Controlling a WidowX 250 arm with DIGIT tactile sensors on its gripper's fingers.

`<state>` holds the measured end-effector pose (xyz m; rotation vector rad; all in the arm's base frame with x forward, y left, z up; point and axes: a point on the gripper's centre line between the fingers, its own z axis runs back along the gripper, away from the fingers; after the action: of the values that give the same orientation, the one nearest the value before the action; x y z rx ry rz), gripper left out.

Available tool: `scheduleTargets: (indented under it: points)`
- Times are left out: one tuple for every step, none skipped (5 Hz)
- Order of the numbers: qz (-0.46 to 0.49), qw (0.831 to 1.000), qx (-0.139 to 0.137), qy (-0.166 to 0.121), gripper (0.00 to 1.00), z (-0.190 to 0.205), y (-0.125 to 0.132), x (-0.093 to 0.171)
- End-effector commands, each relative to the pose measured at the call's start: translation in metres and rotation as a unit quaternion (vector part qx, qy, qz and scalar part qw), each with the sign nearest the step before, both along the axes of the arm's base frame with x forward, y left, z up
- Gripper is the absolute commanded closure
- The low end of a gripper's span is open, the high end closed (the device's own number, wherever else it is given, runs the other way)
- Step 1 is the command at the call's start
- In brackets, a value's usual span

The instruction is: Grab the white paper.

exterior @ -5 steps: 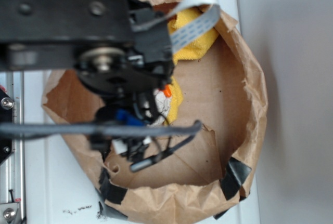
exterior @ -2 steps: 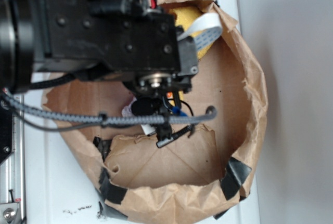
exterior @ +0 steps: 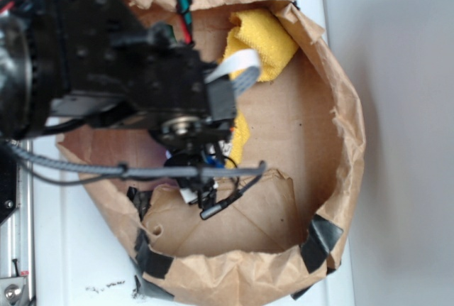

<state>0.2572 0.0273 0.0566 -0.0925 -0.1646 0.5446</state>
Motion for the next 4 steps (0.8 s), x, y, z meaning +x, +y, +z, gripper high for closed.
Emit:
scheduleTargets:
  points:
    - [0.045,0.996,0.066,-0.042,0.0,-0.001,-0.004,0.022]
    - [0.061,0.995,0.079,-0.028,0.0,-0.005,0.004,0.035]
    - [0.072,0.995,0.068,-0.017,0.01,-0.002,0.007,0.045]
    - [0.064,0.996,0.058,-0.025,1.0,0.007,0.006,0.04]
